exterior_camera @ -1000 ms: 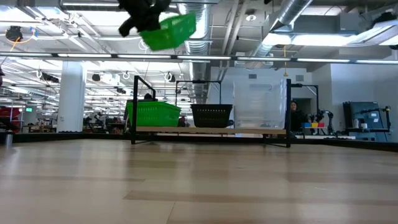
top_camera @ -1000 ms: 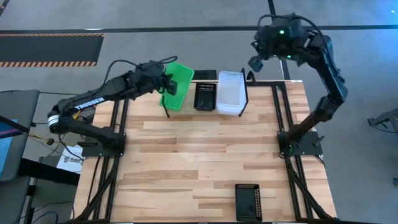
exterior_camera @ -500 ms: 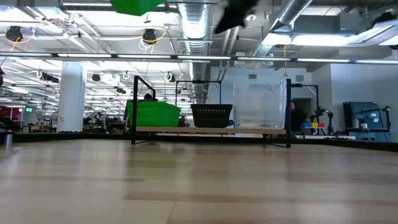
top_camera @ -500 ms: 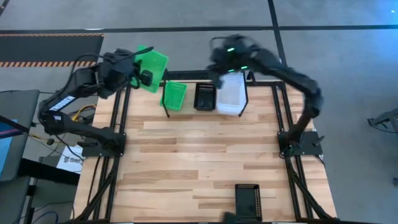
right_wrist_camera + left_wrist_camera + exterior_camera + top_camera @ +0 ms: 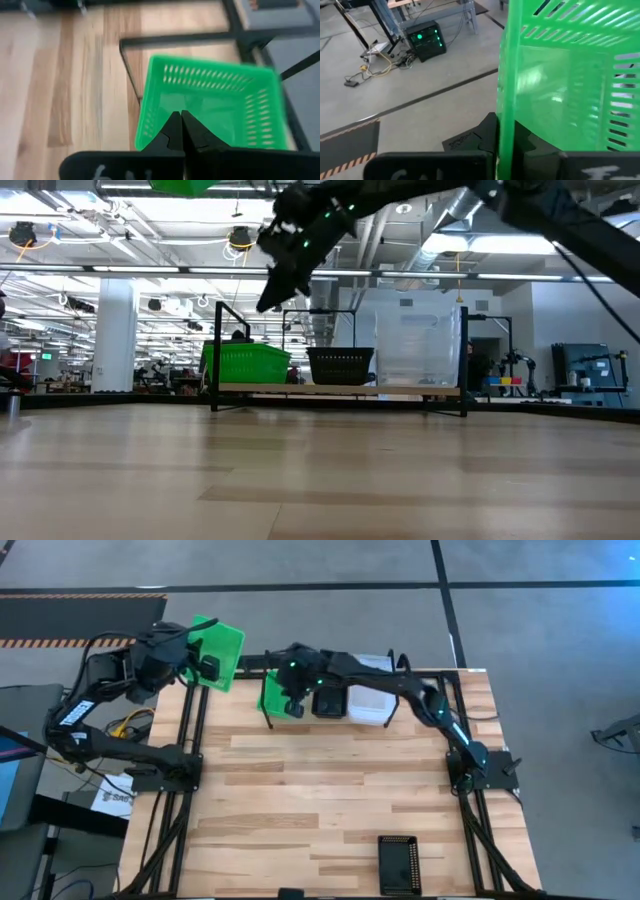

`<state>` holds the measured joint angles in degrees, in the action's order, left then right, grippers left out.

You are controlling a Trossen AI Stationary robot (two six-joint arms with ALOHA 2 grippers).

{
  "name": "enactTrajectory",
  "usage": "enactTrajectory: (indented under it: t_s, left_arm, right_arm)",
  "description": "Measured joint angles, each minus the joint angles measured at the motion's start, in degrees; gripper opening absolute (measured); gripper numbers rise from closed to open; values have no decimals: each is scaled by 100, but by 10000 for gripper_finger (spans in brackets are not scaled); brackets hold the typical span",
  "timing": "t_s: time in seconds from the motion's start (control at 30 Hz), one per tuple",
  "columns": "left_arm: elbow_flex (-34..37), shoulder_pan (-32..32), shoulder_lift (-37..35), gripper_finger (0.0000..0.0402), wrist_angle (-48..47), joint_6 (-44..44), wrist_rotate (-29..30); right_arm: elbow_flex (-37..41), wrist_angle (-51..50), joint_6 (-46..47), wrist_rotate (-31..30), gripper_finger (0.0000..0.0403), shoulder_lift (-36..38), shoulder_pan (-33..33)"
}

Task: Stack baskets on shelf by color
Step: Stack the green bin into the green bin on the shelf

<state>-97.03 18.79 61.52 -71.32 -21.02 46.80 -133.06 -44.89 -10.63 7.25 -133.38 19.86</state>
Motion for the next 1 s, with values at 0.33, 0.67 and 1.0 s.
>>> enactTrajectory:
  t_s: [0.33,0.67,1.0]
  left_arm:
    - [2,0,50,0,-320,-335,-7]
    - [2,-2,46,0,-320,-384,-6]
    - [2,-2,48,0,-319,-388,-8]
  right_arm:
    - [-42,-605,-315,19,0,-446,15]
    - [-143,-1653,-776,-403,0,-391,87]
    - [-172,-1333,-1025,-670,0,417,85]
